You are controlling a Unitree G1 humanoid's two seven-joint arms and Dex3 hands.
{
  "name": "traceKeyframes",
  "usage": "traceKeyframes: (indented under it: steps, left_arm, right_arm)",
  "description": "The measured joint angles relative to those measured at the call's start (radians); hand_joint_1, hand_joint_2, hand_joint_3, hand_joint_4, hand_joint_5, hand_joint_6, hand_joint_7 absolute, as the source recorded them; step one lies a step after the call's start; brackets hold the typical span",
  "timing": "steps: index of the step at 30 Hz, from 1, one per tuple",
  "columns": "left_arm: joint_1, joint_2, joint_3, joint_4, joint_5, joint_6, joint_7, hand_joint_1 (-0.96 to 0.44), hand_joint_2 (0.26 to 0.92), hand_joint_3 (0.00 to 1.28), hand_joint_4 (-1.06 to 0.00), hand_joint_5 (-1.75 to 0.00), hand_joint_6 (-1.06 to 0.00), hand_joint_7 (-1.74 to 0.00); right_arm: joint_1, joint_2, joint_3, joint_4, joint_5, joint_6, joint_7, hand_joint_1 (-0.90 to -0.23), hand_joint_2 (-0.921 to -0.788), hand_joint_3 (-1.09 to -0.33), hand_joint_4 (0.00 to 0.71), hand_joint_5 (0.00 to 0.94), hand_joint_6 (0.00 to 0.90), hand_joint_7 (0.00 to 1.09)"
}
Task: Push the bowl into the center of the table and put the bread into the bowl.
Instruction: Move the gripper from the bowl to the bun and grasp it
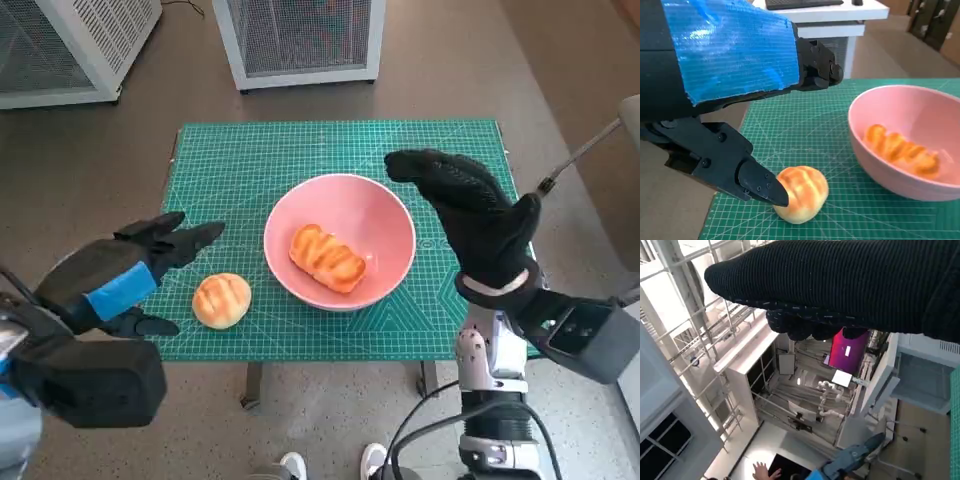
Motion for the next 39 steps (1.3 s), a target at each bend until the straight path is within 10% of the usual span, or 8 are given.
traceKeyframes:
  steps: [21,39]
  left_arm:
    - [-0.02,-0.146,-0.245,0.31,0.245,-0.056,0.249,-0.13,0.732,0.01,-0.22,-0.02,-0.36,-0.04]
    - [-0.103,-0.229,-0.323,0.559,0.251,-0.055,0.268,0.08,0.823,0.04,-0.45,-0.05,-0.58,-0.09]
  right_arm:
    - [-0.001,-0.024,-0.005,-0.005,0.002,0.018,0.004,-0.53,-0.921,-0.587,0.325,0.002,-0.001,0.63]
    - [0.0,-0.028,-0.005,-0.01,0.003,0.028,0.009,-0.539,-0.921,-0.581,0.327,0.003,-0.001,0.63]
